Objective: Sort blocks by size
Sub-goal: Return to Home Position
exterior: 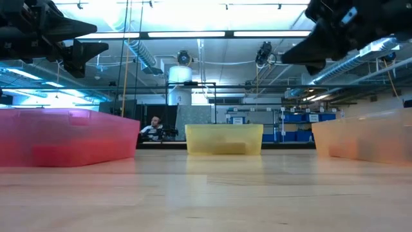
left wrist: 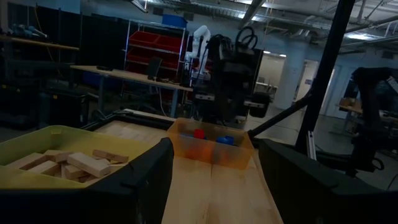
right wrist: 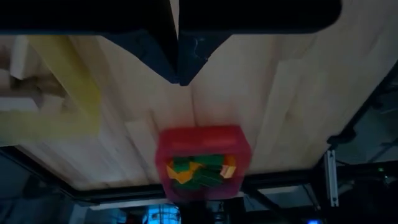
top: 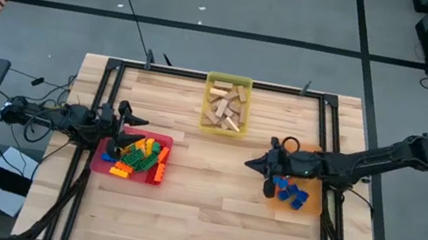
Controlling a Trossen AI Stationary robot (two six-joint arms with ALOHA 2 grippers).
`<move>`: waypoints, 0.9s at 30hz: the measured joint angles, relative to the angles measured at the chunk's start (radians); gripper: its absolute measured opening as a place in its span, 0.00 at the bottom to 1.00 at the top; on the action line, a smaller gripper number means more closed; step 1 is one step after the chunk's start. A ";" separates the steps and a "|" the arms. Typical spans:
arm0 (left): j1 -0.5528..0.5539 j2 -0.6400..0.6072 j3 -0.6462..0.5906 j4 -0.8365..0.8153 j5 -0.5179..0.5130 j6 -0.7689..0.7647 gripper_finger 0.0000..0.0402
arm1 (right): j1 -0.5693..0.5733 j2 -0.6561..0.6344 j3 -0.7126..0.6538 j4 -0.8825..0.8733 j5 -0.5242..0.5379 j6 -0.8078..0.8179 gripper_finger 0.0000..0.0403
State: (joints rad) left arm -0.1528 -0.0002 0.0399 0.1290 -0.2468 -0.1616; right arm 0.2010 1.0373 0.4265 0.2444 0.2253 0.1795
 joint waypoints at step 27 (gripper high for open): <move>0.000 0.000 0.000 0.000 0.000 0.000 0.61 | -0.099 -0.766 -0.281 -0.232 -0.052 0.057 0.02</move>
State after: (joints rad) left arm -0.1524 -0.0002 0.0399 0.1287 -0.2470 -0.1616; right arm 0.1017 0.2713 0.1452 0.0127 0.1731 0.2367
